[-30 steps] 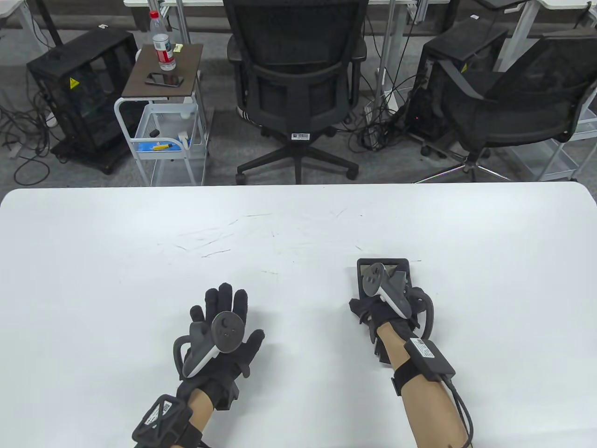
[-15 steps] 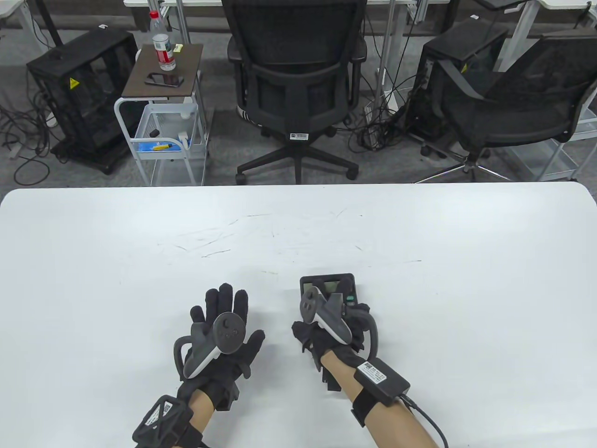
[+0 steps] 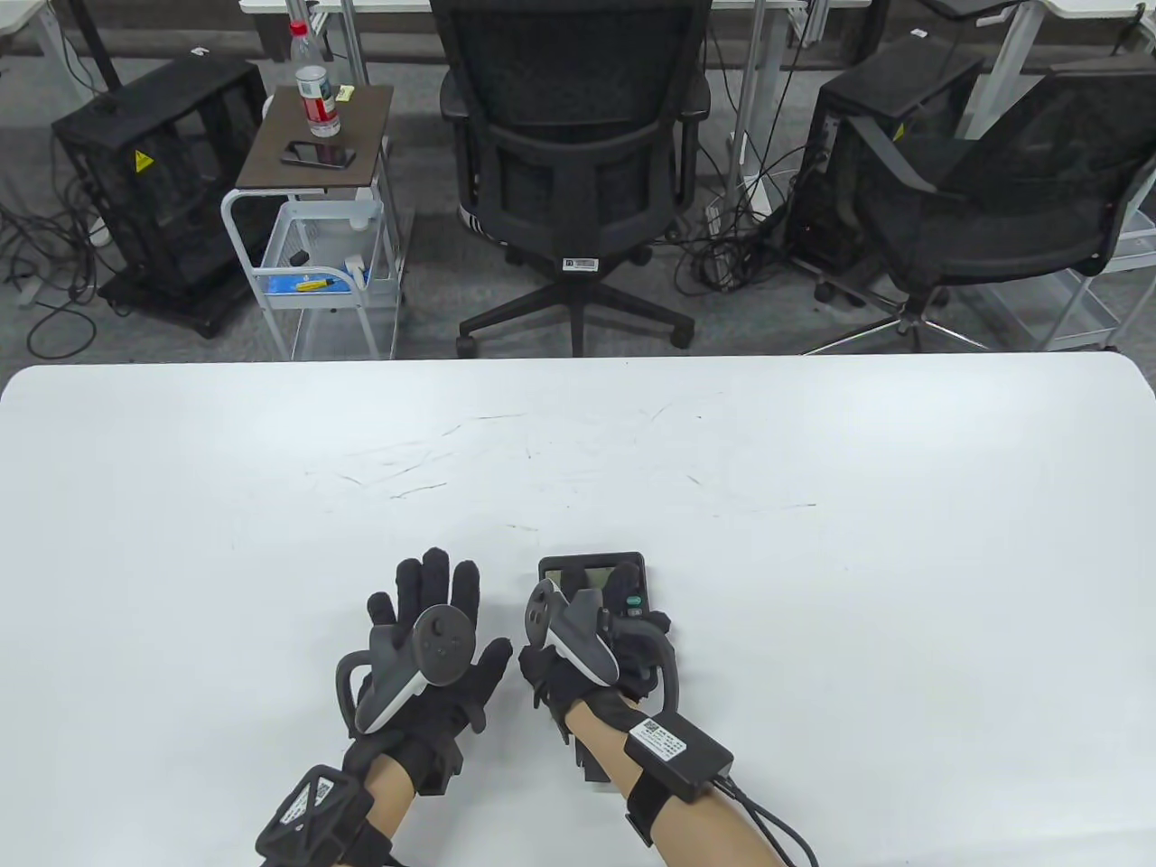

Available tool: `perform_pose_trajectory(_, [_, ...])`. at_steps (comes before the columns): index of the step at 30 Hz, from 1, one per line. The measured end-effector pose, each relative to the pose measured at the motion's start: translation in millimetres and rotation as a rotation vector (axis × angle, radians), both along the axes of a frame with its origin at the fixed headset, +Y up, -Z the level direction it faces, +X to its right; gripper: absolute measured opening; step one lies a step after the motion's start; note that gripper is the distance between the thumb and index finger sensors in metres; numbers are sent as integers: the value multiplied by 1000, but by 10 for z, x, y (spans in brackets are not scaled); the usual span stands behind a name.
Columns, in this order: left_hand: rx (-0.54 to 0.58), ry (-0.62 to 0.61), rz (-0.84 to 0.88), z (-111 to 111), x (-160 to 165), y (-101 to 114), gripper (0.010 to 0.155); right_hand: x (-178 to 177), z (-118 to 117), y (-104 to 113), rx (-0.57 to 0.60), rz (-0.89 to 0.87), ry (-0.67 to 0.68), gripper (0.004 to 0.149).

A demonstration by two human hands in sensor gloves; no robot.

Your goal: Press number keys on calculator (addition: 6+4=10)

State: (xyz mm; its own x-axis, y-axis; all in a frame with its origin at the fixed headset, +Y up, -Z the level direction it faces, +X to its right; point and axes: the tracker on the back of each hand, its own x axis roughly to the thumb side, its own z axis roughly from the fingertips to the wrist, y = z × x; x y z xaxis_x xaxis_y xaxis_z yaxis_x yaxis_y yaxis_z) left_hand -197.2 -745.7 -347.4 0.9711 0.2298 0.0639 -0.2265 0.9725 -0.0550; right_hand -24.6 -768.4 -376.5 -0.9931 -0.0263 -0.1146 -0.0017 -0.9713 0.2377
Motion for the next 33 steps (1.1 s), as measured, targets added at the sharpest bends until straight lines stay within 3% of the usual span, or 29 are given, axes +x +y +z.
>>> perform_pose_trajectory(7, [-3, -4, -18, 10, 17, -2, 86, 158, 88, 138, 7, -111, 32, 98])
perform_pose_trajectory(12, [-7, -11, -25, 12, 37, -3, 86, 527, 213, 272, 44, -219, 156, 93])
perform_pose_trajectory(19, [-11, -12, -22, 11, 46, -8, 86, 825, 378, 142, 6, -273, 331, 84])
perform_pose_trajectory(33, [-14, -6, -17, 24, 41, 2, 86, 805, 413, 19, -18, -232, 350, 76])
